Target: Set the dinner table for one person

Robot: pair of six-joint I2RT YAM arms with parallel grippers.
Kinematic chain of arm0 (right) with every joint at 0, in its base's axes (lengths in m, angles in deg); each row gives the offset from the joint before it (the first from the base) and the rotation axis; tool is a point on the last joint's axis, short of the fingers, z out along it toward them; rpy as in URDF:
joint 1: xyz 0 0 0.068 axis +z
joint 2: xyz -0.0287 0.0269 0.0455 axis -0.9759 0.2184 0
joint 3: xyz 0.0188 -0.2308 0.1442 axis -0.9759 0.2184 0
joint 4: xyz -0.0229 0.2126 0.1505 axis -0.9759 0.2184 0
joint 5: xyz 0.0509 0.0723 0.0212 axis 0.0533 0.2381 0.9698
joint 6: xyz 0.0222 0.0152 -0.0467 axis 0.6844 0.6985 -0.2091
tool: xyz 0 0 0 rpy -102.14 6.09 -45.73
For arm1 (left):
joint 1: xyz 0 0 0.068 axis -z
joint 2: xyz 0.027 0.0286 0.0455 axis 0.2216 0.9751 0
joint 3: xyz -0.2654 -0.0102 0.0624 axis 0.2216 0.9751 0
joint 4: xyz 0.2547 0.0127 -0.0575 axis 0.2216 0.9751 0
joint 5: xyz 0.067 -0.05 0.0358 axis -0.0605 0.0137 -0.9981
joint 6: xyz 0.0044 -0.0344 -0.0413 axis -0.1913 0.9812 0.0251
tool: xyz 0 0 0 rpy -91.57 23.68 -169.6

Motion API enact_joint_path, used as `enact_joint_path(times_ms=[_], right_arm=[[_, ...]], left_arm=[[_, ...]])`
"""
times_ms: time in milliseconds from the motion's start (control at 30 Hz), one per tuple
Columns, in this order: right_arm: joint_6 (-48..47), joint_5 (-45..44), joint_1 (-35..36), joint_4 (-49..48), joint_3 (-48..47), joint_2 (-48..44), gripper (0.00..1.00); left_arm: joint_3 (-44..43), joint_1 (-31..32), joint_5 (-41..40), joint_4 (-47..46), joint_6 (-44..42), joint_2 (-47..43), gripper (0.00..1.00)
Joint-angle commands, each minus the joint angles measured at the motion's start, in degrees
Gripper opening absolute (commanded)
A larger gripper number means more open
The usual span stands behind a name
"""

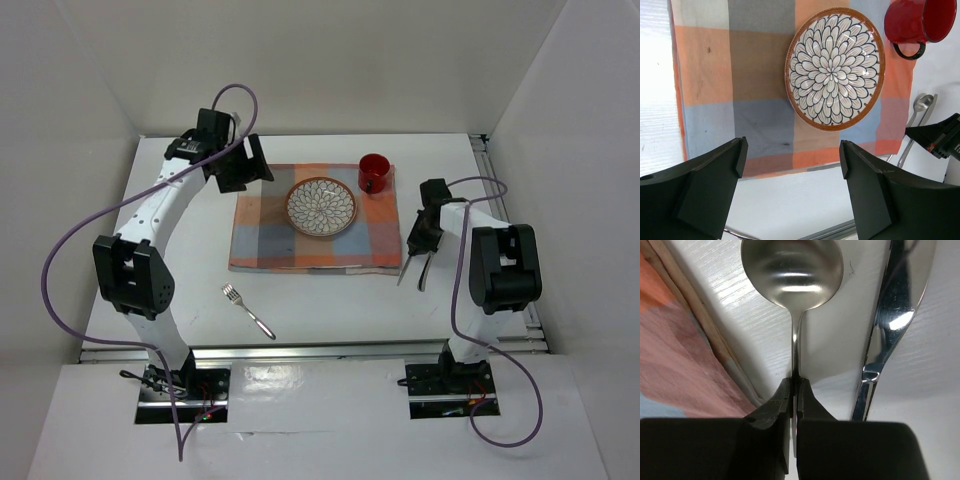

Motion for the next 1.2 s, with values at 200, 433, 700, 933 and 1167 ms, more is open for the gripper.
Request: enact_joint_path(times_ms=[200,433,700,933,1167], right_arm=[[-0.5,-6.9,1.6,4.8,-6.1,-4.8,0.0],[-2.7,-9.7,6.7,9.4,-15.7,-6.0,0.0],[-8.2,-2.8,13.3,10.9,-25.3,-1.4,0.0],[-11.6,4.6,13.8,11.6,-26.4,1.1,0.0],[-13.5,4.7,13.8,12.2,-26.4,1.6,0.0]], left_arm=[[0.2,-1.4,1.2,0.3,-0.9,-4.1,0.92],[-1.4,-2.4,1.7,1.0,-1.4,-5.4,0.92],[-1.4,-3.5,1.7,1.6,-1.4,-7.5,0.92],[-0.7,-4.0,1.7,2.1,-1.4,-8.6,0.92],[0.5,-4.5,1.7,2.1,-1.4,-9.7,0.92]])
